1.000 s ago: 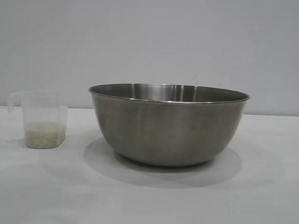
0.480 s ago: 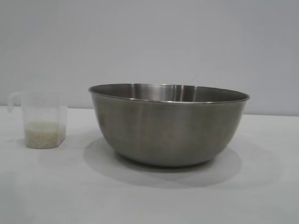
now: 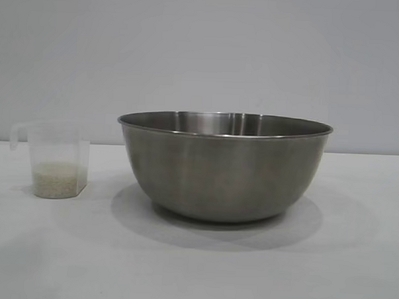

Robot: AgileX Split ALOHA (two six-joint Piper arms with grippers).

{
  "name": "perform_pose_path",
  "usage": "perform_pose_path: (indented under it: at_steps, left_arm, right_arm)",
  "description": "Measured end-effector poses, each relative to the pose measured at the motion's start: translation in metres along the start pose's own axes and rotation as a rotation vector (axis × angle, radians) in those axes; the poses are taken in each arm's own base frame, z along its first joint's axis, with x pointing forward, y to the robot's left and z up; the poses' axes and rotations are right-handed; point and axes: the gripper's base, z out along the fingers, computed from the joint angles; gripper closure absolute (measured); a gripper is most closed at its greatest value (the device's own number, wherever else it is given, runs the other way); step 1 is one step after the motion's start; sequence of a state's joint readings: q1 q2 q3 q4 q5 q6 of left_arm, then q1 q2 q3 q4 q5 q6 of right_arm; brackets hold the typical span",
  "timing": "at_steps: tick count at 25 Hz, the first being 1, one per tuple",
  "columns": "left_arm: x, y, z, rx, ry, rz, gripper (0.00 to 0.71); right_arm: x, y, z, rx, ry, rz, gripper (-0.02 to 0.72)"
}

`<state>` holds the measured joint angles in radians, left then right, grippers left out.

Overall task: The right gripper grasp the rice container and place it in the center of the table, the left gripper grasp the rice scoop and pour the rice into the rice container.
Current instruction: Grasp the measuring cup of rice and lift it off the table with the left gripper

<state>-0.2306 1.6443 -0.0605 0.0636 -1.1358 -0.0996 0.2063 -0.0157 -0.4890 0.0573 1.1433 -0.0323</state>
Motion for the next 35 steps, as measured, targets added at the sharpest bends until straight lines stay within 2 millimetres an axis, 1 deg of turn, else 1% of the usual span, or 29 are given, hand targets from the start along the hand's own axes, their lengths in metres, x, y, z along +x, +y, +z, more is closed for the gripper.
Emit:
perform_pose_path:
  at_steps: [3,9,10,11,12,13,15,18,19,20,35]
  left_arm:
    - [-0.005,0.001,0.005,-0.006,-0.024,-0.002,0.284]
    - [-0.005,0.004,0.009,-0.043,-0.024,-0.020,0.284]
    - [-0.005,0.004,0.011,-0.043,-0.022,-0.020,0.327]
    - [-0.005,0.004,0.014,-0.040,-0.017,-0.019,0.345]
    - [-0.004,0.004,0.017,-0.037,-0.013,-0.017,0.342]
    - [-0.002,0.004,0.020,-0.031,0.000,-0.015,0.399]
    - [0.001,0.003,0.025,-0.020,0.019,-0.012,0.459]
    - [0.005,0.004,0.032,-0.020,0.036,-0.011,0.452]
    - [0.005,0.004,0.034,-0.020,0.037,-0.011,0.490]
    - [0.005,0.004,0.036,-0.020,0.039,-0.011,0.475]
    - [0.004,0.005,0.069,-0.015,0.022,-0.009,0.475]
  right_arm:
    - [0.000,0.000,0.000,0.000,0.000,0.000,0.164]
    - [0.000,0.000,0.000,0.000,0.000,0.000,0.164]
    - [0.000,0.000,0.000,0.000,0.000,0.000,0.164]
    - [0.000,0.000,0.000,0.000,0.000,0.000,0.164]
    - [0.000,0.000,0.000,0.000,0.000,0.000,0.164]
    - [0.000,0.000,0.000,0.000,0.000,0.000,0.164]
    - [0.000,0.000,0.000,0.000,0.000,-0.002,0.164]
    - [0.000,0.000,0.000,0.000,0.000,-0.002,0.164]
    - [0.000,0.000,0.000,0.000,0.000,-0.002,0.164]
    - [0.000,0.000,0.000,0.000,0.000,-0.002,0.164]
    - [0.000,0.000,0.000,0.000,0.000,-0.002,0.164]
